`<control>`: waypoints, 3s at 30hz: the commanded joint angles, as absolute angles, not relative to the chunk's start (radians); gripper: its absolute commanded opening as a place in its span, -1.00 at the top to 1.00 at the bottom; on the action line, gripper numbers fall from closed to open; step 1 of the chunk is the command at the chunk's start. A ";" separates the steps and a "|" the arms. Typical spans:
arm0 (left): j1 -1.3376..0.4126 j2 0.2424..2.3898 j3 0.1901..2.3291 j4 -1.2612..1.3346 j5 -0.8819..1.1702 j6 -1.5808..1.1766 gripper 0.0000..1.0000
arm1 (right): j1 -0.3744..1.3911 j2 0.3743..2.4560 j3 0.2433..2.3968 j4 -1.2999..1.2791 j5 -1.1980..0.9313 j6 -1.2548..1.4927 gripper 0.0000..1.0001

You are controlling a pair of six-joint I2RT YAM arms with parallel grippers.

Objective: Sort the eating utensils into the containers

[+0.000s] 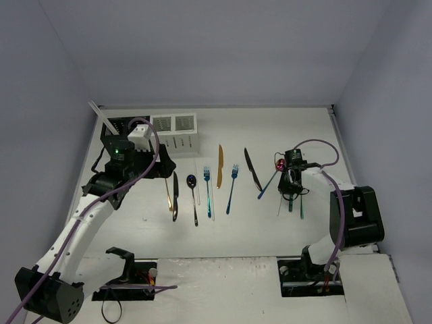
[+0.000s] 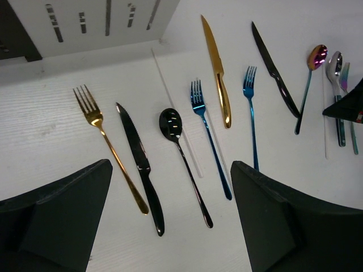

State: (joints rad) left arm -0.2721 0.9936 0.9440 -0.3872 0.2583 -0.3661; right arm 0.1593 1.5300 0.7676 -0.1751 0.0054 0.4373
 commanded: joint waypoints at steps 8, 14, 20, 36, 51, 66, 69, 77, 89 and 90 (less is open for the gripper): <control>-0.475 1.008 1.115 -0.336 0.278 -0.474 -0.67 | 0.350 1.247 0.781 -0.213 0.146 0.514 1.00; -0.616 1.074 1.171 -0.232 0.281 -0.535 -0.67 | 0.551 1.052 0.869 -0.179 0.145 0.497 1.00; -0.732 1.189 1.247 -0.123 0.250 -0.576 -0.67 | 0.725 0.984 0.963 -0.049 0.055 0.413 1.00; -0.831 1.306 1.255 0.038 0.046 -0.601 -0.44 | 0.896 1.033 0.980 0.120 0.013 0.342 1.00; -0.829 1.325 1.229 0.077 0.029 -0.611 0.81 | 0.897 1.062 0.971 0.152 0.043 0.318 0.88; -0.480 1.308 1.243 0.008 0.037 -0.539 1.00 | 0.888 1.087 0.947 0.155 0.127 0.300 -0.31; -0.330 1.316 1.329 -0.039 0.028 -0.469 1.00 | 0.883 1.067 0.907 0.155 0.138 0.299 -0.33; -0.014 1.455 1.508 0.047 -0.113 -0.348 1.00 | 0.879 1.068 0.844 0.155 0.115 0.319 -0.34; 0.132 1.797 1.688 0.294 -0.271 -0.283 1.00 | 0.881 1.071 0.782 0.155 0.054 0.370 -0.34; 0.138 1.830 1.728 0.300 -0.274 -0.275 1.00 | 0.882 1.077 0.778 0.153 0.050 0.376 -0.33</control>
